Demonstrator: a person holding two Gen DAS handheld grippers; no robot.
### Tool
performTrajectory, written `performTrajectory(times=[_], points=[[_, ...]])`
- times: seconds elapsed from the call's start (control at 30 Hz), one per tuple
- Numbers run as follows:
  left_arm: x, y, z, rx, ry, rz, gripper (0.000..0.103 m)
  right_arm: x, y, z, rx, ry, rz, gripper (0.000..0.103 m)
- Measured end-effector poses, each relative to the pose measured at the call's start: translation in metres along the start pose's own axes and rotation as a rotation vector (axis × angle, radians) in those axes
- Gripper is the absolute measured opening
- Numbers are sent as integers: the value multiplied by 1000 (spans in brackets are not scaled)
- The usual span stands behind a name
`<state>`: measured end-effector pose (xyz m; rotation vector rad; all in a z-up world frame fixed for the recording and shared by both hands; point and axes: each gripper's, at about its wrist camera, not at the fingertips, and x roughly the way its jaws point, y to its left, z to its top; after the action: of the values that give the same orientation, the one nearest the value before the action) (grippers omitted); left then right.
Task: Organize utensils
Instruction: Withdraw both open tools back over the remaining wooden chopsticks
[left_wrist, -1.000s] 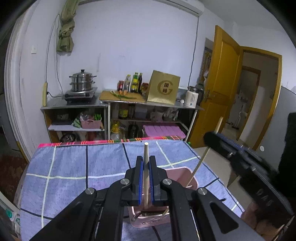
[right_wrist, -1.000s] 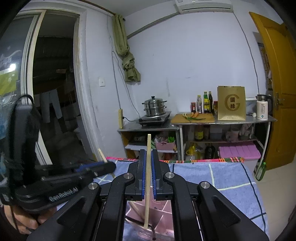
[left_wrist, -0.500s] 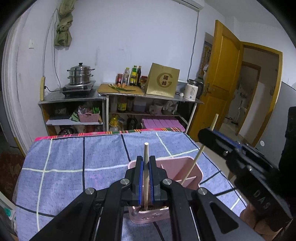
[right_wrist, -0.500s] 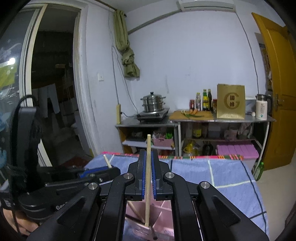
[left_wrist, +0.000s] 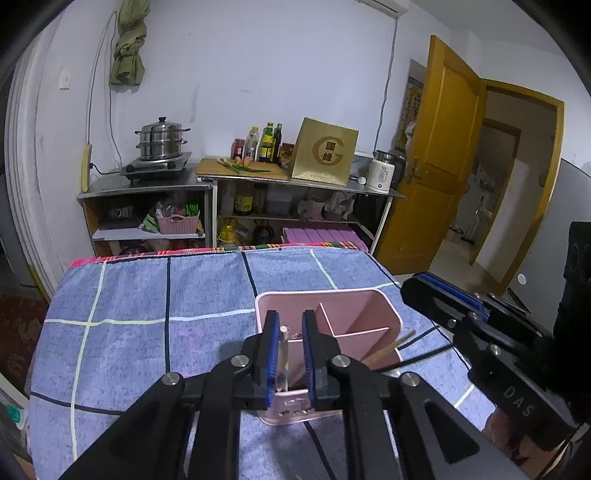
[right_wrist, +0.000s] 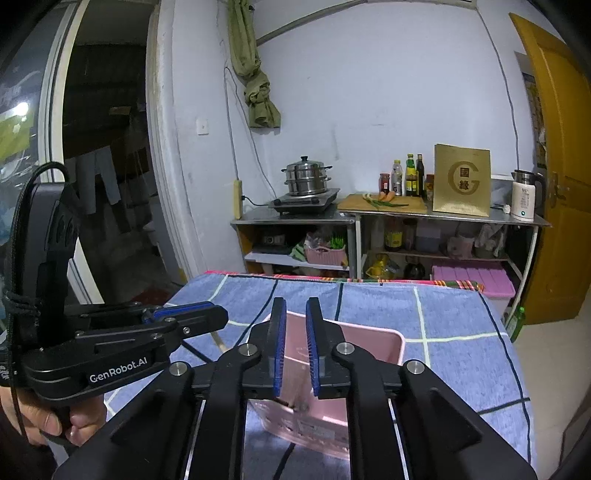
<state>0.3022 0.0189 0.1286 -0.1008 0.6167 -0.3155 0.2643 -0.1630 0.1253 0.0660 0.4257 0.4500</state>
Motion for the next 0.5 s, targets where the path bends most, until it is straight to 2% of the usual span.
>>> performTrajectory(times=[0.1, 0.27, 0.5], points=[[-15, -3, -3, 0, -26, -6, 19, -17, -1, -3, 3, -15, -4, 12], [-44, -9, -18, -1, -65, -3, 20, -48, -3, -14, 11, -23, -7, 12], [-80, -13, -60, -13, -79, -5, 20, -85, -6, -44, 20, -9, 2, 12]])
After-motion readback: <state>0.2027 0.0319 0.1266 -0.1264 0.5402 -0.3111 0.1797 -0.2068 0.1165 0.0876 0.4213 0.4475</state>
